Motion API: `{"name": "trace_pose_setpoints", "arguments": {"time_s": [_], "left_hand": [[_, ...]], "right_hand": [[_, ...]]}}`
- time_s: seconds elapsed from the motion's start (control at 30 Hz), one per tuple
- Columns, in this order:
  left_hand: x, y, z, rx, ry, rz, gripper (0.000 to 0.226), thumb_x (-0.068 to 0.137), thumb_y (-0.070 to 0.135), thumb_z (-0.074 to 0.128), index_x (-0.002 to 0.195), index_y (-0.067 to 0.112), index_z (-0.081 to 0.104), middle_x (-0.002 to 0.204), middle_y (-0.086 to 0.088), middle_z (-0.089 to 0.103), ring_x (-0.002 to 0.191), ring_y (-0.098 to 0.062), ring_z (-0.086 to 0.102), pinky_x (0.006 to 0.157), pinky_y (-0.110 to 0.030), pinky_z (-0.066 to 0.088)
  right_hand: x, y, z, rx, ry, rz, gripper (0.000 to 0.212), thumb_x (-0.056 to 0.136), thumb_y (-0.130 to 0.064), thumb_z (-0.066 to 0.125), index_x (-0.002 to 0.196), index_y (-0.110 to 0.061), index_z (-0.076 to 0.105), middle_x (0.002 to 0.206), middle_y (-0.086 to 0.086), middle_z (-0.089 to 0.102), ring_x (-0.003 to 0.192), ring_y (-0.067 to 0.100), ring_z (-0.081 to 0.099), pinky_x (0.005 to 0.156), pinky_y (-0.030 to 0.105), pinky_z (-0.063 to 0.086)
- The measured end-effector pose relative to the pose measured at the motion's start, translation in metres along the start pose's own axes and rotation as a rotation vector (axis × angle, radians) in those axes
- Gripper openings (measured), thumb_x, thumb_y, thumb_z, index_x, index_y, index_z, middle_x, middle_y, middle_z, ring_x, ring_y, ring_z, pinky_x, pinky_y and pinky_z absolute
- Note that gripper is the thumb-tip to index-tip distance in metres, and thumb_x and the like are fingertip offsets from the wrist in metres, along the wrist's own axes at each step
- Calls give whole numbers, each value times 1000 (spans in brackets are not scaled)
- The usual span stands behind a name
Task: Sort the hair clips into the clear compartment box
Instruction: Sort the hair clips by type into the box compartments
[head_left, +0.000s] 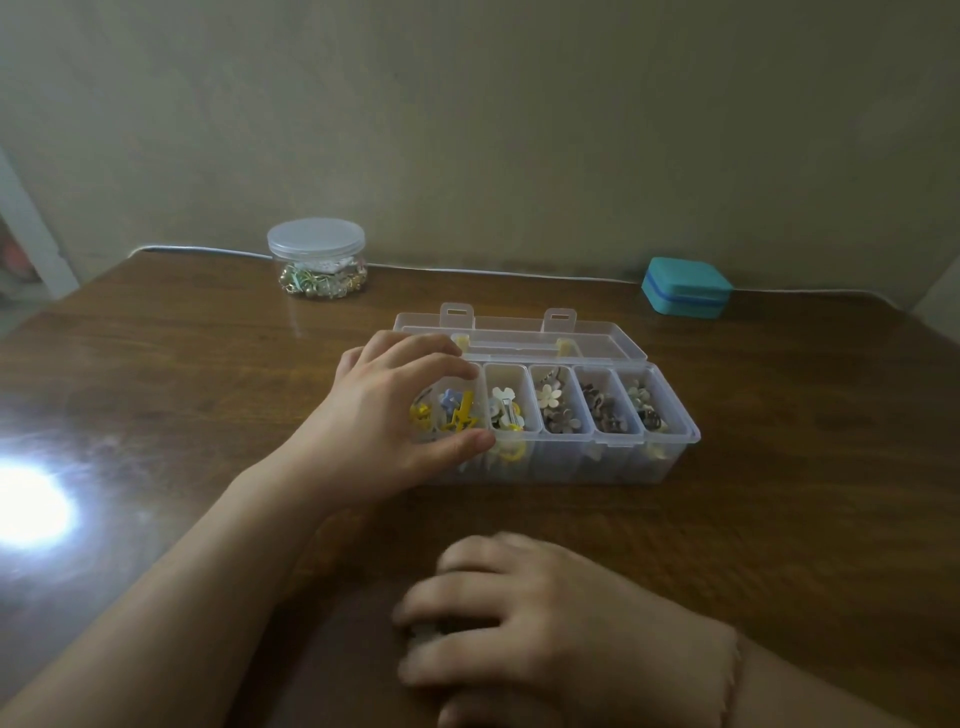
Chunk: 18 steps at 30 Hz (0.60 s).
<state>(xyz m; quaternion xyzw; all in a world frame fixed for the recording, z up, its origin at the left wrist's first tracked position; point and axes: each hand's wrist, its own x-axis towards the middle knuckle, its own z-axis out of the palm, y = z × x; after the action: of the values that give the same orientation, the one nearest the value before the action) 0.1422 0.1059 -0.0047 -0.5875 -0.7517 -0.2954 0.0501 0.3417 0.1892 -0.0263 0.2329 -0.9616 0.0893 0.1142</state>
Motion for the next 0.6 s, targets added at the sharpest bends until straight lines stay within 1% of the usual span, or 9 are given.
{"name": "trace_pose_setpoints", "arguments": {"time_s": [0.1, 0.13, 0.2, 0.27, 0.33, 0.4, 0.5, 0.53, 0.6], "left_hand": [[0, -1, 0, 4, -1, 2, 65, 73, 79, 47, 123, 39, 58, 135, 19, 47, 131, -8, 31, 108, -42, 26], [0, -1, 0, 5, 1, 1, 65, 73, 79, 47, 123, 39, 58, 134, 19, 47, 131, -7, 31, 108, -42, 26], [0, 0, 1, 8, 9, 2, 65, 73, 79, 47, 122, 39, 59, 134, 19, 48, 130, -8, 32, 107, -43, 27], [0, -1, 1, 13, 7, 8, 66, 73, 80, 46, 122, 39, 59, 134, 19, 48, 131, -9, 33, 108, -45, 28], [0, -2, 0, 14, -5, 11, 65, 73, 81, 44, 123, 41, 57, 136, 19, 47, 133, -8, 31, 109, -45, 27], [0, -3, 0, 14, -11, 12, 65, 73, 82, 43, 123, 42, 55, 137, 19, 46, 134, -8, 29, 109, -45, 26], [0, -3, 0, 7, -15, 8, 65, 73, 83, 43, 124, 44, 55, 137, 20, 46, 135, -8, 30, 110, -46, 26], [0, -3, 0, 2, -17, 11, 64, 73, 82, 43, 124, 44, 54, 138, 20, 46, 135, -8, 30, 111, -47, 25], [0, -2, -2, -26, -26, 10, 63, 73, 81, 45, 123, 44, 55, 137, 21, 46, 136, -8, 30, 112, -49, 25]], "right_hand": [[-2, 1, 0, 27, 59, -33, 16, 99, -14, 56, 106, -17, 70, 115, 2, 64, 107, 17, 55, 84, 36, 47], [-3, 3, -3, 27, 124, -27, 16, 96, -10, 59, 105, -15, 71, 111, 4, 66, 104, 18, 57, 84, 37, 48], [-7, 12, -13, 50, 361, 61, 20, 91, -8, 66, 110, -13, 70, 106, 2, 68, 99, 18, 60, 84, 37, 49], [-11, 25, -30, 83, 643, 238, 23, 90, -14, 64, 113, -13, 65, 104, 1, 66, 98, 17, 61, 82, 38, 51], [-14, 38, -46, 37, 848, 437, 22, 90, -20, 61, 110, -12, 66, 103, 2, 65, 99, 15, 61, 82, 36, 53], [-18, 51, -51, -21, 905, 633, 21, 90, -24, 61, 107, -14, 67, 102, -3, 65, 100, 11, 60, 84, 33, 55], [-26, 68, -46, -34, 752, 898, 25, 85, -34, 61, 107, -25, 68, 104, -12, 62, 104, 10, 58, 88, 38, 54], [-30, 72, -45, 30, 771, 943, 26, 85, -34, 61, 108, -26, 67, 107, -12, 63, 107, 10, 58, 91, 36, 52], [-37, 78, -51, 255, 964, 968, 21, 90, -26, 61, 109, -23, 68, 109, -8, 67, 108, 10, 60, 92, 33, 50]]}}
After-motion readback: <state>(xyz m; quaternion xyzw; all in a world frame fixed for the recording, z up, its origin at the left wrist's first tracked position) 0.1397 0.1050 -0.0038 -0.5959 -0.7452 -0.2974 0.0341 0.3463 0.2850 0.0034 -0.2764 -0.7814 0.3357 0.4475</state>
